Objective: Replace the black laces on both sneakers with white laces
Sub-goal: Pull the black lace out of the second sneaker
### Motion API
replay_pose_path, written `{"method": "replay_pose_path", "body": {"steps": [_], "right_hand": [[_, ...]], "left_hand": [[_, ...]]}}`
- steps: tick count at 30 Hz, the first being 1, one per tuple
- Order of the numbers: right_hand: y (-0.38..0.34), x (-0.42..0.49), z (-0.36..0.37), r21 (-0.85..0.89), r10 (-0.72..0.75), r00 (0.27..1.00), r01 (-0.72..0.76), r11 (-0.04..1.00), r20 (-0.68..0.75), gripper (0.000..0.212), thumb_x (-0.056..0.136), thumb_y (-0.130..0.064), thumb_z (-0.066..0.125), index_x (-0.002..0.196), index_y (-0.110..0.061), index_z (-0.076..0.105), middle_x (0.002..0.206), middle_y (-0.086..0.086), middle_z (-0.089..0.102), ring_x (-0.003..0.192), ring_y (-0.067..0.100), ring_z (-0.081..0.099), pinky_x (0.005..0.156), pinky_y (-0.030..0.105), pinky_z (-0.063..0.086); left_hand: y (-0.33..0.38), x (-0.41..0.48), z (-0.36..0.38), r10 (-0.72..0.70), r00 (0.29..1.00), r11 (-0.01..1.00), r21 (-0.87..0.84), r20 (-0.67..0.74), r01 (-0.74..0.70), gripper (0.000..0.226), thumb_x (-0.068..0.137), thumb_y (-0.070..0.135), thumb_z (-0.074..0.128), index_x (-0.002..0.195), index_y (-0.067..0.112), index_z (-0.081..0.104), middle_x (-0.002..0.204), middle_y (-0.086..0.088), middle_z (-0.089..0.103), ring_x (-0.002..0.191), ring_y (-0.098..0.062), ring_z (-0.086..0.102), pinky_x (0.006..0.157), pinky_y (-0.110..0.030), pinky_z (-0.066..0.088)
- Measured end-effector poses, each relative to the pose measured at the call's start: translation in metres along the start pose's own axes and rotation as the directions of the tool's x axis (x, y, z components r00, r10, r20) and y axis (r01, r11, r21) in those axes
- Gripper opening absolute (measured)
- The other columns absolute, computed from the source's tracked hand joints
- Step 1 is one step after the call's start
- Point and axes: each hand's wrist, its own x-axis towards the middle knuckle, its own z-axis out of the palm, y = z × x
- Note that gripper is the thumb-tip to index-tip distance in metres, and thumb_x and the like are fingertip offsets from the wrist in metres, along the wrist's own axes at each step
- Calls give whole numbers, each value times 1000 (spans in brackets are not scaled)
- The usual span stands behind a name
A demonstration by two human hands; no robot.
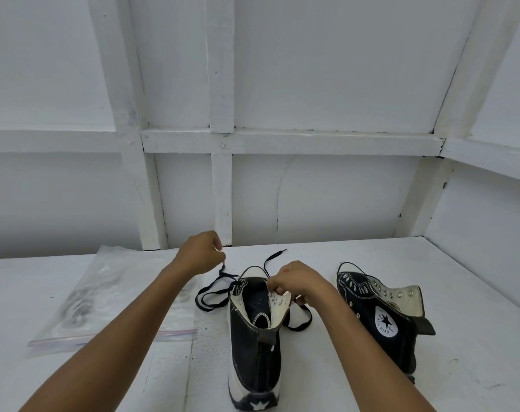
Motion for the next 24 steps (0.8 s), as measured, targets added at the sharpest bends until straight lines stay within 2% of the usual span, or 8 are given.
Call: {"method": "replay_pose_path", "body": {"steps": [4,7,9,13,16,20,22,24], "right_hand": [[0,6,7,-34,-86,991,83,996,-101,37,83,-22,68,54,-14,48,51,-2,50,37,10,40,41,18,31],[1,12,14,-90,-128,977,114,989,-171,28,78,-21,68,58,-11,52,55,3,52,52,17,46,53,23,37],[1,14,18,-83,-144,970,130,988,-195,15,74,-16,65,63,-12,54,62,7,51,59,19,45,59,27,36],[1,15,19,-76,-156,963,143,987,-218,12,71,-8,61,62,-11,53,60,8,49,58,19,42,56,26,33],[1,16,16,-65,-133,968,122,990,-214,13,71,-7,62,61,-11,55,55,7,52,53,20,44,48,22,33],[2,16,15,-65,-123,969,111,992,-216,27,72,-7,64,50,-11,49,45,0,49,45,17,40,42,19,30],[3,16,13,-74,-117,972,104,992,-202,24,75,-9,65,53,-11,54,47,0,53,46,16,45,41,18,33],[3,17,12,-82,-119,975,106,991,-186,17,77,-11,67,61,-10,61,52,2,57,53,19,51,44,18,38]], "left_hand": [[3,-5,5,116,973,990,-104,201,-97,10,90,28,68,89,19,70,89,5,69,83,-12,60,66,-23,44],[2,-10,11,139,933,989,-87,331,-116,16,92,32,66,88,17,70,80,6,67,73,-9,57,65,-22,44],[2,-14,15,137,917,991,-42,374,-130,14,93,30,64,84,19,67,76,7,62,70,-8,53,62,-22,41],[-1,-17,17,139,908,990,-52,395,-129,13,90,21,65,77,19,65,78,3,62,70,-10,51,64,-22,39],[0,-18,11,115,934,944,-330,339,3,13,88,18,61,76,15,66,86,-3,70,81,-21,59,74,-28,44],[5,-18,2,123,952,744,-661,281,99,14,96,15,46,91,8,56,100,-5,77,107,-18,68,96,-38,46],[6,-16,0,131,958,667,-738,254,104,14,98,14,42,92,7,52,95,-12,76,104,-28,70,101,-44,46],[9,-15,0,126,960,610,-782,250,124,15,98,12,42,87,6,50,79,-13,69,82,-35,70,92,-49,51]]}}
